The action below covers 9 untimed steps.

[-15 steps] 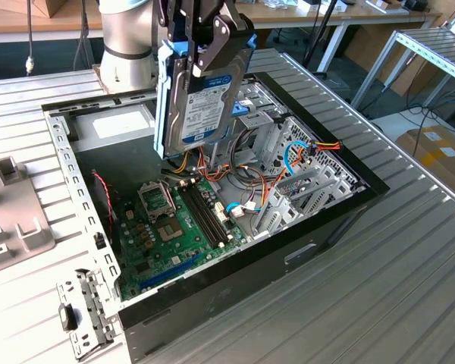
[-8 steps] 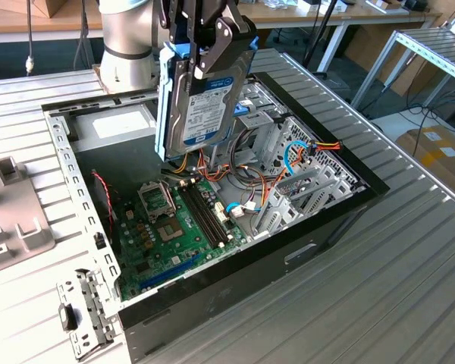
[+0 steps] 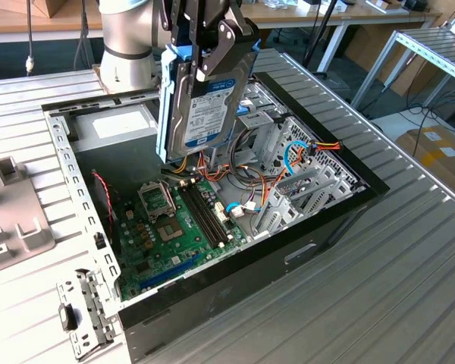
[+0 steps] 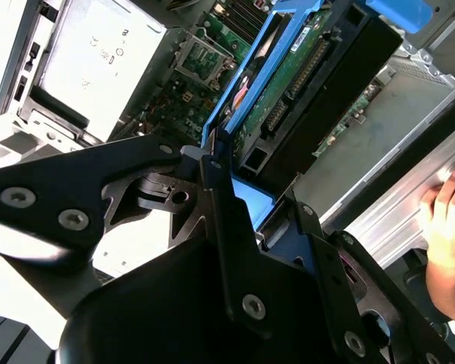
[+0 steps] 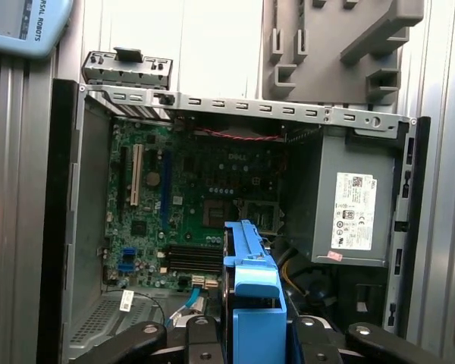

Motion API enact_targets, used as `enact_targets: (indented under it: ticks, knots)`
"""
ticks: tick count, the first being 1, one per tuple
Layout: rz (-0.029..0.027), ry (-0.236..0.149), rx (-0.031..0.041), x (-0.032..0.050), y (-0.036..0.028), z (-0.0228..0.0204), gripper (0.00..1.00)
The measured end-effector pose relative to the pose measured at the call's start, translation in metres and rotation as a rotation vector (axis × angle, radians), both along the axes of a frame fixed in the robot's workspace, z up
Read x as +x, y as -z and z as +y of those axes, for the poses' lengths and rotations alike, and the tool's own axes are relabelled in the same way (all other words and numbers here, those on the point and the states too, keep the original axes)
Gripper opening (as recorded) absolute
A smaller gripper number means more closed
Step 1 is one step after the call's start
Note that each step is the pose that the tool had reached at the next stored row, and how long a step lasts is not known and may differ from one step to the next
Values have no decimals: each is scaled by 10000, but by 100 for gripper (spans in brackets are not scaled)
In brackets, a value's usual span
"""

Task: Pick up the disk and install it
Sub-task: 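Pick up the disk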

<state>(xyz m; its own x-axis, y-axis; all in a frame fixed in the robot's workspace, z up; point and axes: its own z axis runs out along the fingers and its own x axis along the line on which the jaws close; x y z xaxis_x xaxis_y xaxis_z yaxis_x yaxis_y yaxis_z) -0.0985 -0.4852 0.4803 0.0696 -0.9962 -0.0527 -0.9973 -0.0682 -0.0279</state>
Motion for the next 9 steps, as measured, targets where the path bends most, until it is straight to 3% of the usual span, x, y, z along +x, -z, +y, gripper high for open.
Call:
enact_targets:
  ticks: [3,5,9]
  knots:
    - [0,0,0,0,0,-12,37]
    - [0,0,0,0,0,-49,37]
    - [0,1,0,0,0,-82,37]
